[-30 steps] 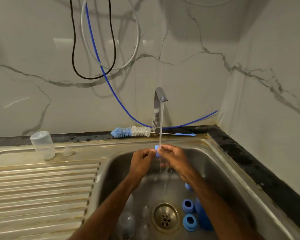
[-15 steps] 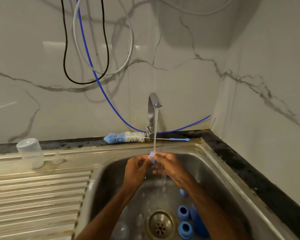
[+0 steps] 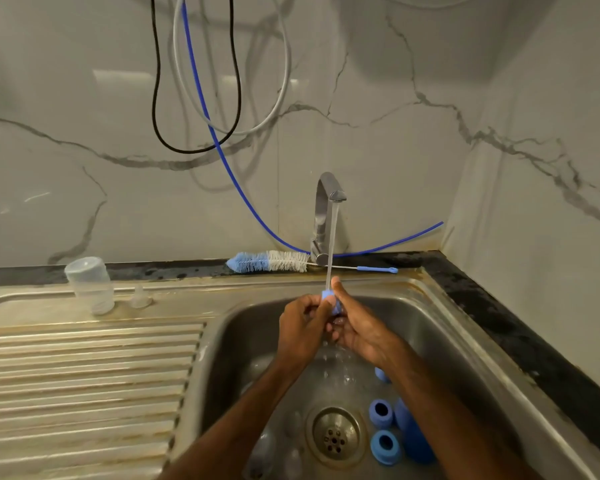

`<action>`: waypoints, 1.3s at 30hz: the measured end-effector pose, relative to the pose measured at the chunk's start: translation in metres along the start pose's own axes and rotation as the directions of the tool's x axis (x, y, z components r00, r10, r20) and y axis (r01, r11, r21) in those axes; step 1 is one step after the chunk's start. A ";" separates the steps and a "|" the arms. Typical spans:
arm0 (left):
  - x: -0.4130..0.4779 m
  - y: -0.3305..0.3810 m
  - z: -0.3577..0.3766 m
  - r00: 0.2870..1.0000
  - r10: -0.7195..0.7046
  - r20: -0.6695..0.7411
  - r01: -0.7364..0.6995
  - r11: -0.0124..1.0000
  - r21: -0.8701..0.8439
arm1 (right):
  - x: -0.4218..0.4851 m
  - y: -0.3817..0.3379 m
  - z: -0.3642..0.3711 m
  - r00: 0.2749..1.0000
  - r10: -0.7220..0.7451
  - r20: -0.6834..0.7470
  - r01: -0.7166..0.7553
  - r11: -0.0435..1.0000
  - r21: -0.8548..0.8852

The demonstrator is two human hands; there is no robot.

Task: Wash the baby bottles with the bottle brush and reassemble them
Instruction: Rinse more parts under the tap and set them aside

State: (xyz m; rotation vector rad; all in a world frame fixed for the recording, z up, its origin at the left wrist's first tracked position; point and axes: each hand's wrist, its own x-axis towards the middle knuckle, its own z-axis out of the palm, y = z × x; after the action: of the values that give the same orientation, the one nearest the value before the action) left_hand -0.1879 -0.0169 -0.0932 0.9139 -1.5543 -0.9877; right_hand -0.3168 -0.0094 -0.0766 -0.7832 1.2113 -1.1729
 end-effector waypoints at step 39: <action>0.004 -0.019 -0.009 0.988 -0.152 0.003 0.152 0.987 -0.061 | -0.017 0.006 0.024 0.908 -0.400 -0.128 0.292 0.820 -0.492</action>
State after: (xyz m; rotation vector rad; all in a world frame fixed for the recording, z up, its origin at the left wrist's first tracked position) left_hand -0.1781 -0.0286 -0.1079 1.0008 -1.4614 -1.1359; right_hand -0.2911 0.0058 -0.0718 -1.3044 1.6206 -1.3107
